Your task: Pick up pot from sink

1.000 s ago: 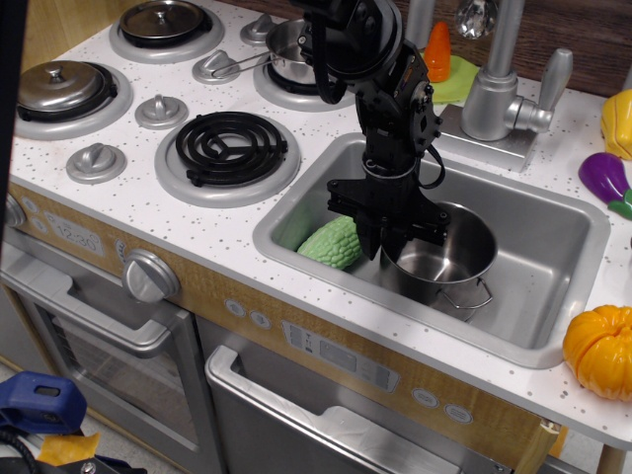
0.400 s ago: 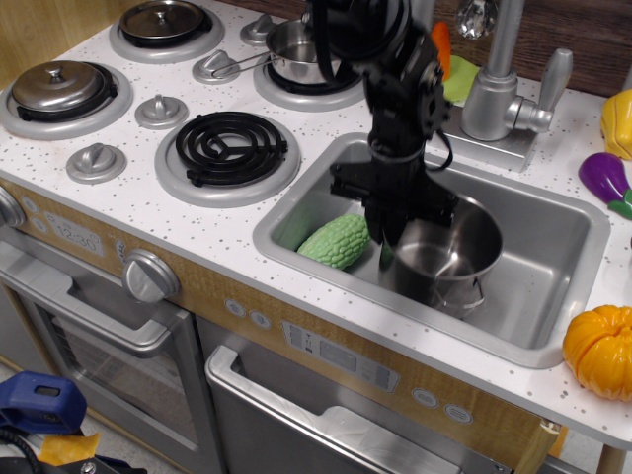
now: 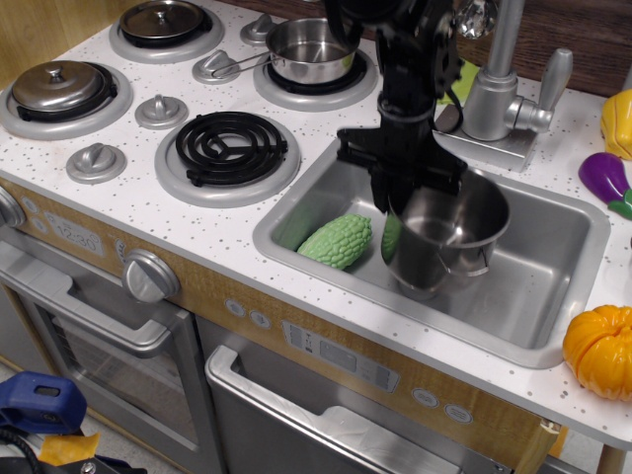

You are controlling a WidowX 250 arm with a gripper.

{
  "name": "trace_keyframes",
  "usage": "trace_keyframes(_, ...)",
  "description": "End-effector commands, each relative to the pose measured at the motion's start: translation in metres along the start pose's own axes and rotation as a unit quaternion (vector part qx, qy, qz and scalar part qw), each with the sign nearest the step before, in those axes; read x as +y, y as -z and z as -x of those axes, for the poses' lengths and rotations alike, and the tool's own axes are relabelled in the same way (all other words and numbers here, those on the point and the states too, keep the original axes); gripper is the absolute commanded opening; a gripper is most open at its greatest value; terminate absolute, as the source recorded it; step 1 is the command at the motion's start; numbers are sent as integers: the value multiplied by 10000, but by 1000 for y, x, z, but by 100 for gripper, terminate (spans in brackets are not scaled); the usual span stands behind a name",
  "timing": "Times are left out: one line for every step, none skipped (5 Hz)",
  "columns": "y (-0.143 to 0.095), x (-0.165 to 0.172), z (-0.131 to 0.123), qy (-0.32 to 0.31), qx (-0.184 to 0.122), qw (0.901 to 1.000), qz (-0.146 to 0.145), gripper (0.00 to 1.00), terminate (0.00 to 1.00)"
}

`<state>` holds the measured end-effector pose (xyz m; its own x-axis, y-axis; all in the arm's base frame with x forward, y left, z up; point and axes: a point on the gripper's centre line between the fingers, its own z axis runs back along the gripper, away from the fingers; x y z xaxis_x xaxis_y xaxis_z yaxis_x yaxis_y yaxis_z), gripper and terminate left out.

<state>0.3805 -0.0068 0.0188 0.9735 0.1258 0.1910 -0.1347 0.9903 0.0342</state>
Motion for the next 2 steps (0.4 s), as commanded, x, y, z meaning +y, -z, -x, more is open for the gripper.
trace_keyframes(-65, 7, -30, 34, -587, 9982, -79, 0, 0)
trace_keyframes(-76, 13, -26, 146, -620, 9978, -186, 0, 100)
